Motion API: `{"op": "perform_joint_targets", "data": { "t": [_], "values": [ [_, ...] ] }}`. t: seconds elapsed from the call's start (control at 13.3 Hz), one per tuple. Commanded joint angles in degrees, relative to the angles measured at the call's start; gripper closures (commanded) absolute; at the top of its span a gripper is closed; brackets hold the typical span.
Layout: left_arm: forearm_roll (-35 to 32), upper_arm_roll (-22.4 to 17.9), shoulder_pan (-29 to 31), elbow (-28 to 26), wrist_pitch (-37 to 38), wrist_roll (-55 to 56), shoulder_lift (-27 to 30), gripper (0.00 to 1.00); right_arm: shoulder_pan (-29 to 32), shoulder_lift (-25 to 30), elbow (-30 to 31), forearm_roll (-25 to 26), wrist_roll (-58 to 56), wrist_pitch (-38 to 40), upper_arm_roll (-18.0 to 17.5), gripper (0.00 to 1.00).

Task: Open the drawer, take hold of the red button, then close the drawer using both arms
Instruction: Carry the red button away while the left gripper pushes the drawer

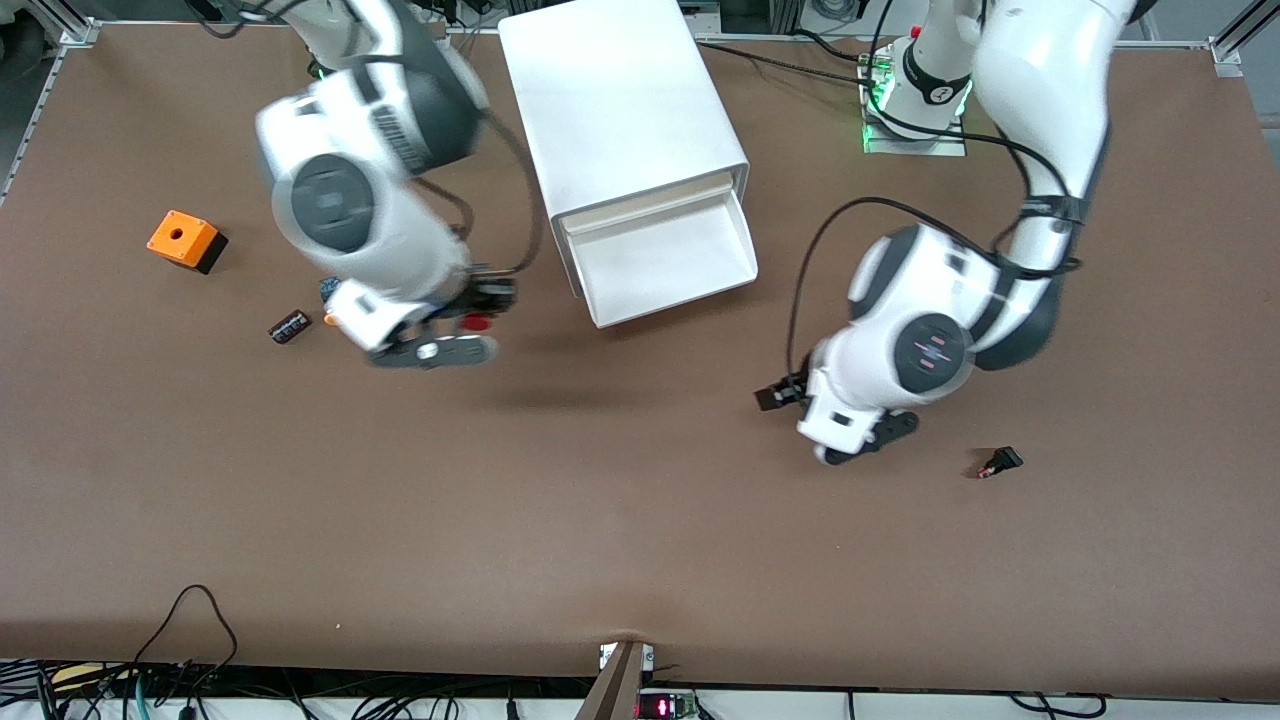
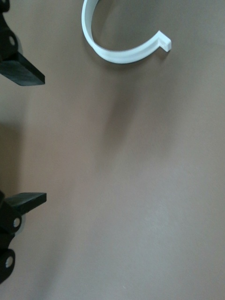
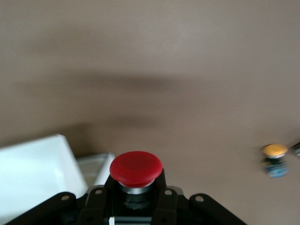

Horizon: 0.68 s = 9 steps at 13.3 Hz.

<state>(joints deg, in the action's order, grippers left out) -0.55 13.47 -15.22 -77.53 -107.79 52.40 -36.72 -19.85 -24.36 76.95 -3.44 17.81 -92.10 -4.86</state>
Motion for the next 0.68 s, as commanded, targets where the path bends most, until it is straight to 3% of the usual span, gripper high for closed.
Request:
{"op": "perform_joint_targets", "data": {
  "t": [0.0, 0.3, 0.6],
  "values": [
    [-6.20, -0.63, -4.80, -9.37, -8.37, 9.27, 5.24, 0.00, 7.17, 2.20, 0.22, -2.61, -14.76, 3.94, 0.28, 0.89],
    [-8.50, -0.63, -9.73, -15.80, -14.71, 18.16, 7.45, 0.00, 14.74, 2.56, 3.45, -2.10, -36.66, 3.18, 4.93, 0.87],
    [-8.59, -0.02, -13.08, -18.10, -15.52, 20.11, 7.98, 0.00, 24.84, 4.23, 20.66, 1.94, -58.11, -20.00, 5.29, 0.87]
  ]
}}
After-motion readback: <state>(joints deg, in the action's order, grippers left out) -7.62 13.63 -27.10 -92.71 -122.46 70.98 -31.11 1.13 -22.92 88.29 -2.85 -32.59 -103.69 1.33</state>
